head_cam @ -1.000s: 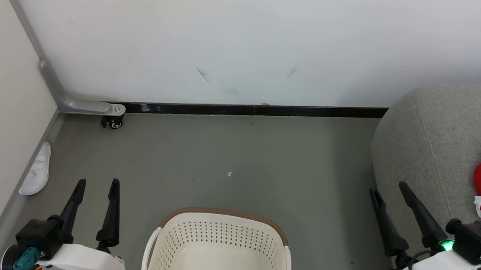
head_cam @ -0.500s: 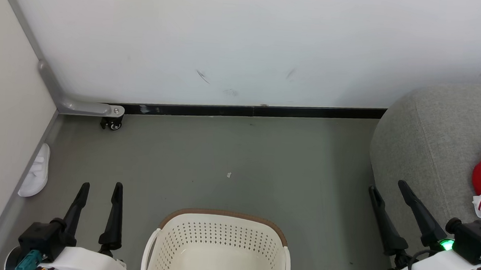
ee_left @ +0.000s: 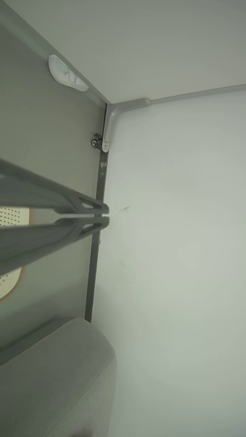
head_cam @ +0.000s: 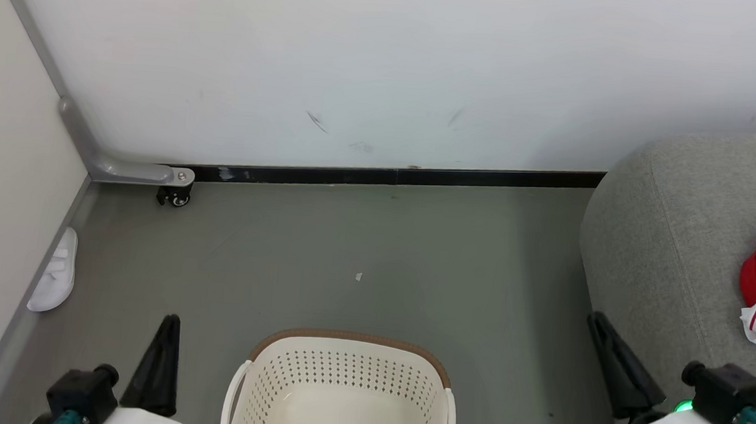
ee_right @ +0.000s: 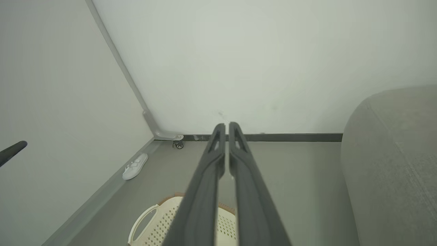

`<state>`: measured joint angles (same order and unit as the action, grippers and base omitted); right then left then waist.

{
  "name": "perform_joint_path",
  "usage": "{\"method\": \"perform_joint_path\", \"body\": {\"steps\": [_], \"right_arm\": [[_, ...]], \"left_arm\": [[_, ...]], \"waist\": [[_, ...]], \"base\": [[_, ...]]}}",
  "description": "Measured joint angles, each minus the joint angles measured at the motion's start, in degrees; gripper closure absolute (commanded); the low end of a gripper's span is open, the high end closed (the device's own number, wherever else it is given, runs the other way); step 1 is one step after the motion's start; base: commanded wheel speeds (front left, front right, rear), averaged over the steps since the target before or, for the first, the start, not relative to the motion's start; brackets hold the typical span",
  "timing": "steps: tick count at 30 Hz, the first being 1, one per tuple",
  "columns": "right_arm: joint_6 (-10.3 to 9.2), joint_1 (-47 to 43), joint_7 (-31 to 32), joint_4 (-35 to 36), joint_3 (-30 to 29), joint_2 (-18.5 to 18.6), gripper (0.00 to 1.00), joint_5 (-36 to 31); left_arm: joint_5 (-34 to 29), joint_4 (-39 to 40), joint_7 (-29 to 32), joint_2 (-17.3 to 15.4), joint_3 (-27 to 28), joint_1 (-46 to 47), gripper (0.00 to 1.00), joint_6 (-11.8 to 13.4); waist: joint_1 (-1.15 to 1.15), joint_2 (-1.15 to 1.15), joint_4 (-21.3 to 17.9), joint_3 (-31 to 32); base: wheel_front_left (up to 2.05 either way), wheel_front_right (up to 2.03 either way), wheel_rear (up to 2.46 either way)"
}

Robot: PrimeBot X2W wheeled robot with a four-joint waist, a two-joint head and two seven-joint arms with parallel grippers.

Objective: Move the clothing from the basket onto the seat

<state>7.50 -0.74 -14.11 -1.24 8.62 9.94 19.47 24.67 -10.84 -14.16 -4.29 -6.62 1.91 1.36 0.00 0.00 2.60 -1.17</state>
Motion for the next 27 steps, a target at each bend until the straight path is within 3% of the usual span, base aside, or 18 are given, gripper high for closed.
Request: {"method": "perform_joint_path", "body": {"steps": [12,20,27], "right_arm": [[-0.01,-1.7,0.0,-1.3,0.7,-1.2,1.00,4.7],[-0.01,-1.7,1.3,-1.4,-0.6,-1.9,1.00,12.7],[-0.01,-1.7,2.8,-2.2,-1.5,-2.2,1.00,18.0]], "left_arm": [[5.0,-2.5,1.8,0.9,0.6,-1.3,1.00,-0.5],[11.5,-2.8,3.5,0.9,1.7,-1.3,1.00,-1.1],[15.9,-2.9,5.4,1.0,2.5,-1.3,1.00,-1.6]], "waist": [[0.01,0.00,-0.1,0.0],[0.03,0.00,-0.3,0.1],[0.25,0.00,-0.6,0.4]], "base": [[0.00,0.00,0.00],[0.00,0.00,0.00],[0.00,0.00,0.00]]}}
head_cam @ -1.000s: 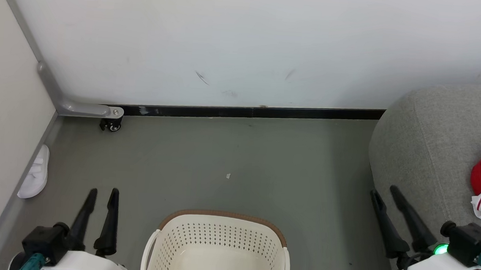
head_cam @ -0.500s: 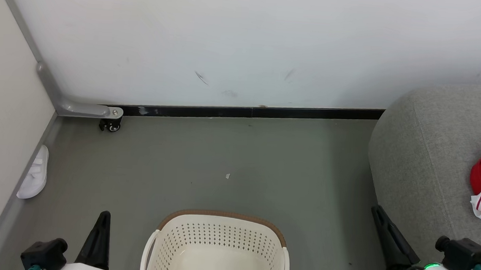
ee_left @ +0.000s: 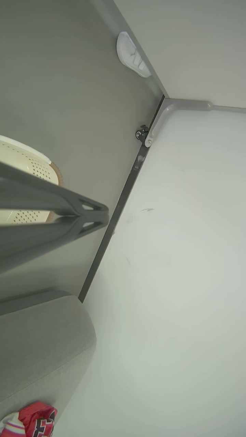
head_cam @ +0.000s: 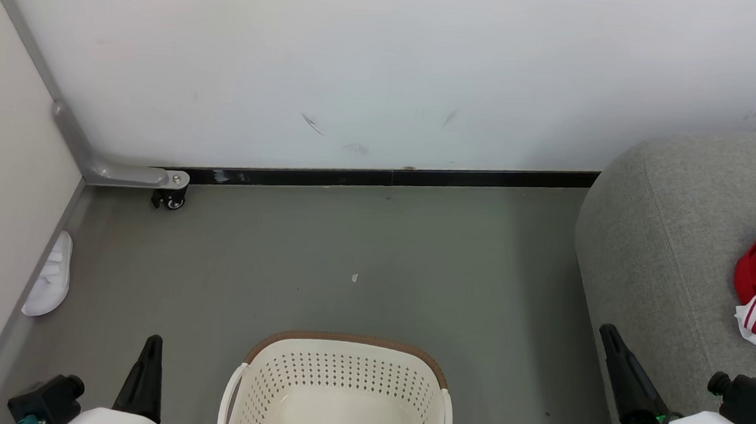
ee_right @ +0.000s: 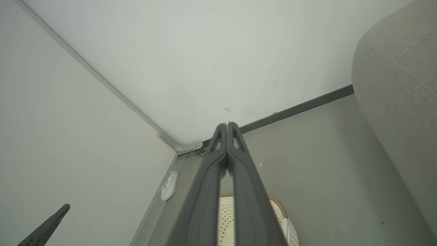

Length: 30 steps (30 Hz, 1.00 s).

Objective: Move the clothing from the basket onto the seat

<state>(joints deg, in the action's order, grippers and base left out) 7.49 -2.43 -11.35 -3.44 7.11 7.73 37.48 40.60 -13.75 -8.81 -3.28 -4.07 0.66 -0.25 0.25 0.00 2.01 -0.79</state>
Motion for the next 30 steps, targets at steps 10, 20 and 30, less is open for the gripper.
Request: {"method": "perform_joint_path", "body": {"steps": [10,20,30], "right_arm": [[0.00,0.1,1.4,-1.0,-1.1,0.0,1.00,7.9],[0.00,0.3,3.6,-2.6,-2.5,-0.1,1.00,15.8],[0.00,0.6,4.9,-4.3,-3.2,-0.2,1.00,23.6]], "left_arm": [[6.7,0.0,2.2,0.2,1.4,0.0,1.00,-1.0],[13.4,-0.1,4.3,0.6,2.5,0.0,1.00,-1.7],[19.9,-0.4,6.3,0.8,3.6,0.2,1.00,-2.5]], "waist": [[0.52,0.00,-0.3,0.5],[0.74,0.00,-0.5,1.1],[0.45,0.00,-0.8,1.1]], "base": [[0.00,0.00,0.00],[0.00,0.00,0.00],[0.00,0.00,0.00]]}}
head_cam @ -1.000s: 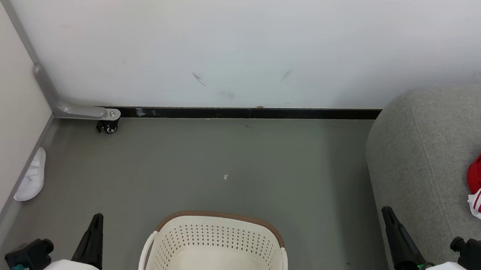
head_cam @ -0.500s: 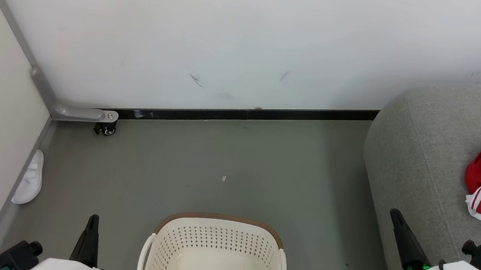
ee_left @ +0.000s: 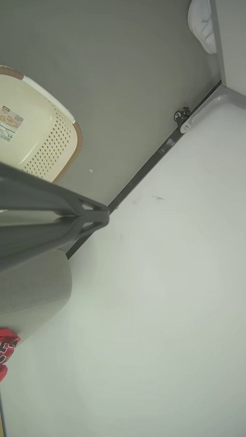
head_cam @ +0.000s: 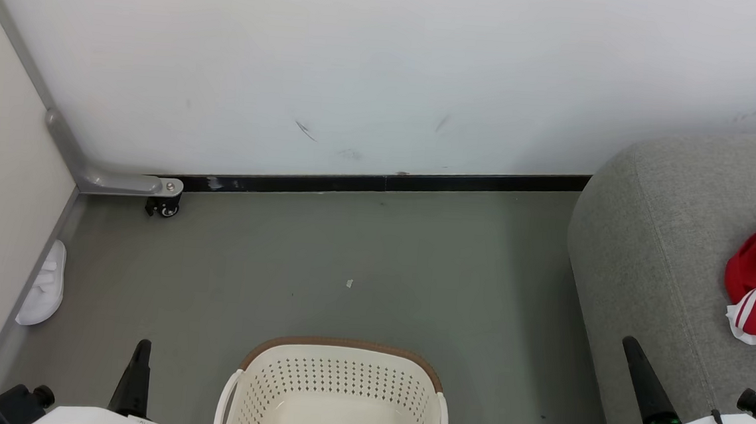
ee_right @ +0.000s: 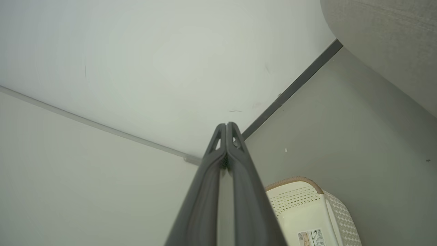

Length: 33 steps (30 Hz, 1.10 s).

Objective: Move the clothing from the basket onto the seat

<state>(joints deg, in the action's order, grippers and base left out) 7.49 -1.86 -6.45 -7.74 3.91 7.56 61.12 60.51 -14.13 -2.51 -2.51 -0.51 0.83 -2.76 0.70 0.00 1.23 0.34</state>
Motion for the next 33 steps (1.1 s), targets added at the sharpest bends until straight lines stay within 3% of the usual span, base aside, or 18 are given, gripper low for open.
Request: {"method": "perform_joint_path", "body": {"steps": [8,14,33], "right_arm": [[0.00,0.4,1.5,-1.3,-1.2,-0.1,1.00,6.1],[0.00,1.5,2.5,-2.2,-1.6,-0.2,1.00,10.7],[-0.01,3.5,5.5,-5.0,-3.6,-0.6,1.00,25.3]], "left_arm": [[5.3,-0.5,1.5,0.1,1.0,0.3,1.00,-0.7],[9.3,-0.6,2.5,0.2,1.7,1.2,1.00,-1.5],[22.3,-1.2,6.5,0.4,3.8,1.9,1.00,-3.0]], "waist": [[-0.41,0.00,-0.2,-0.3],[-0.57,0.00,-0.4,-0.5],[-0.66,0.00,-0.9,-0.6]], "base": [[0.00,0.00,0.00],[0.00,0.00,0.00],[0.00,0.00,0.00]]}}
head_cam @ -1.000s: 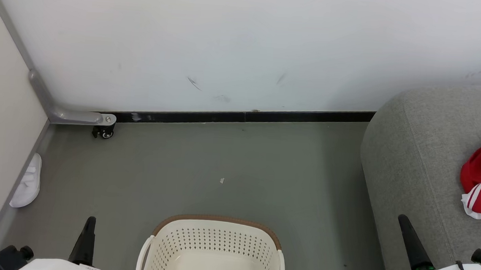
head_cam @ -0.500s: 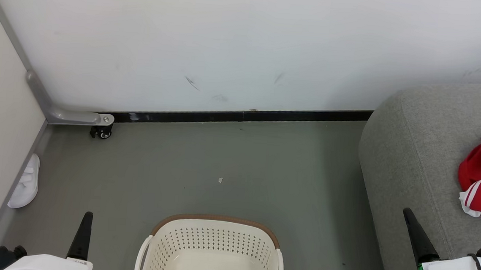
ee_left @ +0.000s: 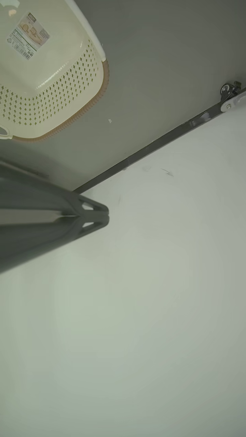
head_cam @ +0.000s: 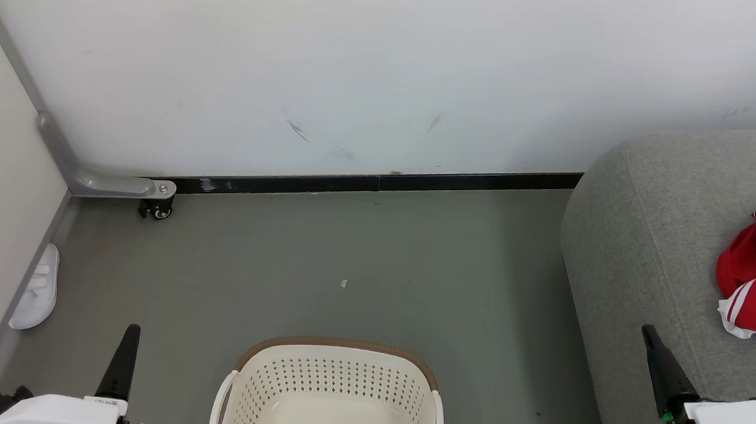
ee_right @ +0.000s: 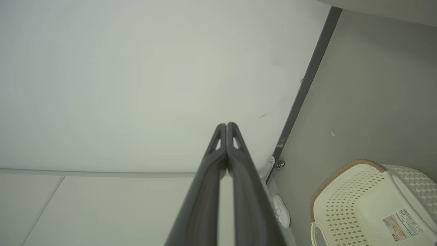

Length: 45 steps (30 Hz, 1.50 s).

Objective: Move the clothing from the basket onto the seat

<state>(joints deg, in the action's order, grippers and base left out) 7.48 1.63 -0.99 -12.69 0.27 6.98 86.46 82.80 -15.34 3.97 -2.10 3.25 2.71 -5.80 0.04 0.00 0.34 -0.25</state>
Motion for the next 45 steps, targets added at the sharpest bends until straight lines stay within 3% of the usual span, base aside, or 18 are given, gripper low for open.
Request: {"method": "perform_joint_path", "body": {"steps": [13,45], "right_arm": [[0.00,1.2,2.0,-1.5,-1.6,-0.4,1.00,9.9],[0.00,1.2,2.3,-2.2,-1.8,-0.7,1.00,10.4]], "left_arm": [[8.5,-0.3,2.5,0.1,1.6,0.5,1.00,-1.0],[8.8,-0.3,2.5,0.1,1.6,0.7,1.00,-1.0]], "waist": [[-0.01,0.00,-0.3,0.1],[-0.02,0.00,-0.3,0.1]], "base": [[0.00,0.00,0.00],[0.00,0.00,0.00]]}}
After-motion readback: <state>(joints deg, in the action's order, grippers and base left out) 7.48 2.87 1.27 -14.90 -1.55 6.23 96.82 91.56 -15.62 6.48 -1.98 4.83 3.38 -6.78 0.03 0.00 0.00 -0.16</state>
